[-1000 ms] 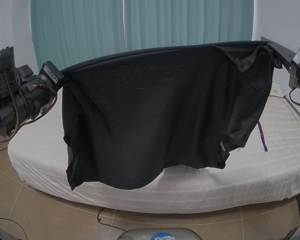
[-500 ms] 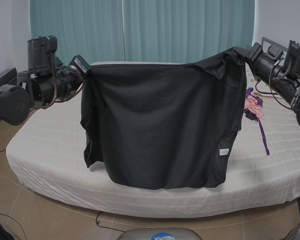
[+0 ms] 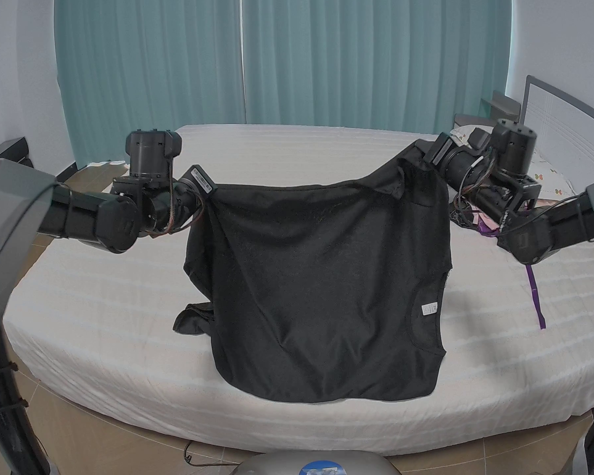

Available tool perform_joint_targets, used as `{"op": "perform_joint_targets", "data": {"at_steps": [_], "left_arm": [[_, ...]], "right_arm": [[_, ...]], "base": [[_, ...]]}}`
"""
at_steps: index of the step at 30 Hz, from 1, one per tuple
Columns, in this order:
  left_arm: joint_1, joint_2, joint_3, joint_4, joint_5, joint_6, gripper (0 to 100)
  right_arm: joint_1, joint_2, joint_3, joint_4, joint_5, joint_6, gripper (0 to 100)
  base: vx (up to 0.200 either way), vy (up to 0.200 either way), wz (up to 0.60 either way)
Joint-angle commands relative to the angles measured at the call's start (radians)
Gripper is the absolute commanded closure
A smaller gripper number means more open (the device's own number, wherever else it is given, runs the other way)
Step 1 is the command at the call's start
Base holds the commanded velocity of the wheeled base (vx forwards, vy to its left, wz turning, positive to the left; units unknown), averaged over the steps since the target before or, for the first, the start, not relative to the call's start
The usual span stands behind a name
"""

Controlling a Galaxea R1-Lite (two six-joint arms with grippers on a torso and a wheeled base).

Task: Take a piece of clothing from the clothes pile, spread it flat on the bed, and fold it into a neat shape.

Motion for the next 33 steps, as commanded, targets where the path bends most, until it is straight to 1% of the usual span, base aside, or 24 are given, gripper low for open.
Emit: {"op": "perform_joint_targets", "data": {"at_steps": [1, 4, 8, 12, 13, 14, 18, 20, 24, 26, 27, 28, 29, 30, 31, 32, 33], "left_arm": [[0.002, 0.216, -0.104, 0.002, 0.010, -0.001, 100], [0.000, 0.265, -0.127, 0.002, 0.013, -0.006, 100], [-0.001, 0.327, -0.154, -0.001, 0.016, -0.007, 100], [-0.001, 0.390, -0.205, 0.001, 0.022, -0.052, 100], [0.000, 0.404, -0.222, 0.002, 0.022, -0.071, 100], [0.003, 0.420, -0.239, 0.005, 0.022, -0.088, 0], [0.015, 0.468, -0.266, 0.047, 0.022, -0.098, 0], [0.026, 0.471, -0.260, 0.065, 0.022, -0.099, 0], [0.055, 0.453, -0.245, 0.128, 0.022, -0.101, 0], [0.088, 0.396, -0.223, 0.211, 0.002, -0.102, 0], [0.092, 0.385, -0.219, 0.222, -0.004, -0.102, 0], [0.103, 0.351, -0.188, 0.246, -0.045, -0.101, 0], [0.106, 0.333, -0.170, 0.254, -0.067, -0.098, 0], [0.109, 0.298, -0.124, 0.248, -0.096, -0.094, 0], [0.111, 0.272, -0.090, 0.245, -0.111, -0.093, 0], [0.112, 0.264, -0.079, 0.245, -0.114, -0.093, 0], [0.112, 0.223, -0.027, 0.234, -0.133, -0.091, 0]], "right_arm": [[0.003, 0.238, -0.081, -0.055, -0.061, -0.018, 100], [0.003, 0.312, -0.101, -0.083, -0.079, -0.020, 100], [0.001, 0.384, -0.117, -0.097, -0.079, -0.020, 100], [-0.007, 0.484, -0.185, -0.100, -0.102, -0.020, 100], [-0.008, 0.500, -0.197, -0.094, -0.107, -0.021, 0], [-0.010, 0.517, -0.206, -0.092, -0.109, -0.023, 0], [-0.022, 0.569, -0.200, -0.074, -0.102, -0.026, 0], [-0.039, 0.588, -0.190, -0.037, -0.109, -0.026, 0], [-0.089, 0.546, -0.151, 0.021, -0.106, -0.017, 0], [-0.117, 0.480, -0.093, 0.032, -0.090, 0.002, 0], [-0.120, 0.467, -0.081, 0.034, -0.086, 0.008, 0], [-0.125, 0.421, -0.039, 0.034, -0.053, 0.032, 0], [-0.126, 0.398, -0.018, 0.034, -0.032, 0.048, 0], [-0.129, 0.352, 0.025, 0.035, 0.006, 0.075, 0], [-0.132, 0.319, 0.061, 0.037, 0.029, 0.091, 0], [-0.132, 0.310, 0.070, 0.037, 0.037, 0.094, 0], [-0.132, 0.266, 0.136, 0.025, 0.066, 0.104, 0]], "base": [[0.000, 0.000, 0.00], [0.000, 0.000, 0.00], [0.000, 0.000, 0.00], [0.000, 0.000, 0.00], [0.000, 0.000, 0.00], [0.000, 0.000, 0.00], [0.000, 0.000, 0.00], [0.000, 0.000, 0.00], [0.000, 0.000, 0.00], [0.000, 0.000, 0.00], [0.000, 0.000, 0.00], [0.000, 0.000, 0.00], [0.000, 0.000, 0.00], [0.000, 0.000, 0.00], [0.000, 0.000, 0.00], [0.000, 0.000, 0.00], [0.000, 0.000, 0.00]]}}
